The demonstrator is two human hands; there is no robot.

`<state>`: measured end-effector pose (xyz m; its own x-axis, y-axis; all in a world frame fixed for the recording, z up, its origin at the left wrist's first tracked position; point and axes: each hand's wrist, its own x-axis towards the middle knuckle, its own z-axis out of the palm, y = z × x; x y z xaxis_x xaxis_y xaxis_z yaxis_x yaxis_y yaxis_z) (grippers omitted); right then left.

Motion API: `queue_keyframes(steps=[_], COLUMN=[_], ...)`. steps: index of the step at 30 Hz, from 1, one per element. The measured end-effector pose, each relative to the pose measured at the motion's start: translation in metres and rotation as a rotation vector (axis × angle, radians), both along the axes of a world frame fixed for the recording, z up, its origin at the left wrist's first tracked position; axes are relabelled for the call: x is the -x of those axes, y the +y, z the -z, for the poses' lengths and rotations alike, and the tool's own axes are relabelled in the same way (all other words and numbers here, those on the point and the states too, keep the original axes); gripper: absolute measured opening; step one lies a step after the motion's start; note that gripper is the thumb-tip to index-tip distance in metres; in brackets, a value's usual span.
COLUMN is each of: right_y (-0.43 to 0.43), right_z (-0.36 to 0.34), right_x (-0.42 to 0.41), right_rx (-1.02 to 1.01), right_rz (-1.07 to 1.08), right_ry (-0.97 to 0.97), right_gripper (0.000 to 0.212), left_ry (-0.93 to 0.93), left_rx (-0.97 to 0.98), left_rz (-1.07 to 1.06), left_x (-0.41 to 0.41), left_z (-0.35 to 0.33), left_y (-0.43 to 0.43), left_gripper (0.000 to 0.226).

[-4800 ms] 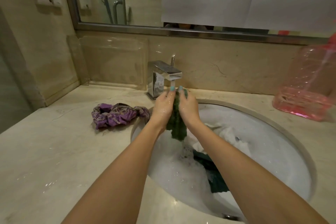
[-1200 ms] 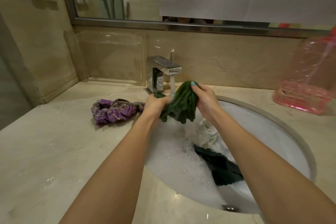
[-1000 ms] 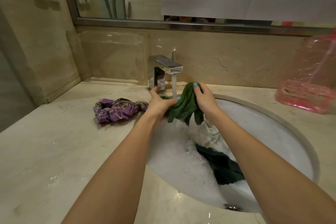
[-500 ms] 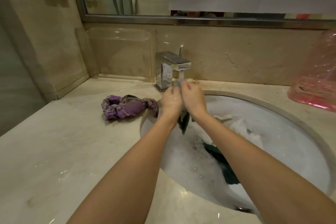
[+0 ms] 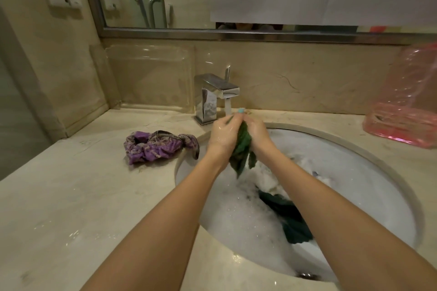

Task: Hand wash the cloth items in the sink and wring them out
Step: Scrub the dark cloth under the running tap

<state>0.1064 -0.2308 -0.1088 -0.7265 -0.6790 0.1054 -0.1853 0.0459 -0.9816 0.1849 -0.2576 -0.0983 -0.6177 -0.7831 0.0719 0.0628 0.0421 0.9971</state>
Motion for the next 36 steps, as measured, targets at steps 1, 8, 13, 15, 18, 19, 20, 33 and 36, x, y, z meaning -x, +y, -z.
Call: queue_keyframes(steps=[1,8,13,15,18,19,20,33,36], right_y=[0.002,0.024,0.029,0.025,0.02,0.018,0.018,0.006,-0.003], right_z=[-0.002,-0.008,-0.012,-0.009,-0.001,0.002,0.004,-0.007,-0.003], right_x=[0.005,0.032,0.037,0.035,0.026,0.022,0.016,-0.015,-0.036], right_rx=[-0.036,-0.008,0.126,0.104,0.014,-0.058,-0.142,0.015,0.044], right_rz=[-0.006,-0.101,-0.391,-0.363,-0.228,-0.196,-0.175,-0.019,0.006], right_ry=[-0.032,-0.209,-0.298,-0.266,-0.147,-0.078,-0.007,-0.127,0.092], right_gripper=[0.036,0.037,0.027,0.022,0.017,0.02,0.024,0.011,0.025], left_ry=[0.008,-0.233,-0.192,-0.18,-0.039,-0.003,0.02,0.038,0.022], left_rx=[0.011,0.09,0.002,0.027,0.052,0.069,0.088,0.085,0.107], left_rz=[0.022,0.159,0.165,0.152,0.047,0.028,0.017,-0.298,-0.319], left_x=[0.0,-0.018,-0.019,-0.019,-0.018,-0.018,-0.017,0.003,0.003], left_z=[-0.001,0.011,0.01,0.012,0.014,0.014,0.015,0.019,0.017], left_y=[0.001,-0.027,-0.033,-0.036,-0.041,-0.043,-0.043,-0.049,-0.049], left_gripper=[0.026,0.02,0.059,0.053,0.031,0.029,0.025,0.022,0.02])
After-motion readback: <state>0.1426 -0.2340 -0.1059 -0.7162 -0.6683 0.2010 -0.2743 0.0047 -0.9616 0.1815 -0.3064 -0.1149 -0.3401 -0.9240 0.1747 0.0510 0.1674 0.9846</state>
